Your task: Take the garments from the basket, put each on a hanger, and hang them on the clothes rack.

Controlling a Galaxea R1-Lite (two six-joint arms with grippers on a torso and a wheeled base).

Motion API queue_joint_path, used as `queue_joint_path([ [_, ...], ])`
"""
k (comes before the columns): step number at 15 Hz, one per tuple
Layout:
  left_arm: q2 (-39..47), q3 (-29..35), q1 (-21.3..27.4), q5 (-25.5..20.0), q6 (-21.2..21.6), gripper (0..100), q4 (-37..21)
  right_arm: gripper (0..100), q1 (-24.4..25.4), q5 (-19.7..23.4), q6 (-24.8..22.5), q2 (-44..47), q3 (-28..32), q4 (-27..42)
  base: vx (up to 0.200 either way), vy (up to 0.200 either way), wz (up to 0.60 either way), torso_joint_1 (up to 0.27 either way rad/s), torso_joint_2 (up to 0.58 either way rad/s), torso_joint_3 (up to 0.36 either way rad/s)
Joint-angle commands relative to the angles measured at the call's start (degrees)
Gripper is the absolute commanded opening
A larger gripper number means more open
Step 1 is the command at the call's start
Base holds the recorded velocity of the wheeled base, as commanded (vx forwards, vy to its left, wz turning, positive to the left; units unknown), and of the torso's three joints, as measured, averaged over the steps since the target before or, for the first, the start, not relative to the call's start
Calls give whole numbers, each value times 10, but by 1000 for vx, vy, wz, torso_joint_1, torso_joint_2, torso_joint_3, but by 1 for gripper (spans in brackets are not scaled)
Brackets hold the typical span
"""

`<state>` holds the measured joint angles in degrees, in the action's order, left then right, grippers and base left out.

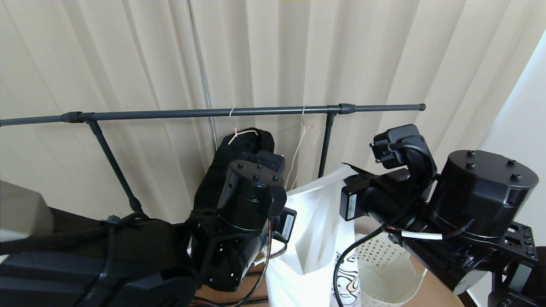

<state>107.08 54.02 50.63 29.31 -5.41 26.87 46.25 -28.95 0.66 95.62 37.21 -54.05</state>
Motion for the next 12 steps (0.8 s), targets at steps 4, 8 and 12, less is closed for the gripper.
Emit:
queue_joint_path([
  [4, 45, -28, 10, -7, -12, 100, 22, 0, 7, -6, 0, -4, 0, -2, 0, 0, 0, 0, 0, 0],
  [8, 49, -71, 11, -7, -17, 100, 45, 0, 6, -7, 0, -4, 1, -3, 0, 0, 0, 0, 0, 0],
  [12, 40, -131, 16, -4, -20, 100, 84, 0, -6, -7, -2, -4, 5, -4, 0, 0, 0, 0, 0, 0],
])
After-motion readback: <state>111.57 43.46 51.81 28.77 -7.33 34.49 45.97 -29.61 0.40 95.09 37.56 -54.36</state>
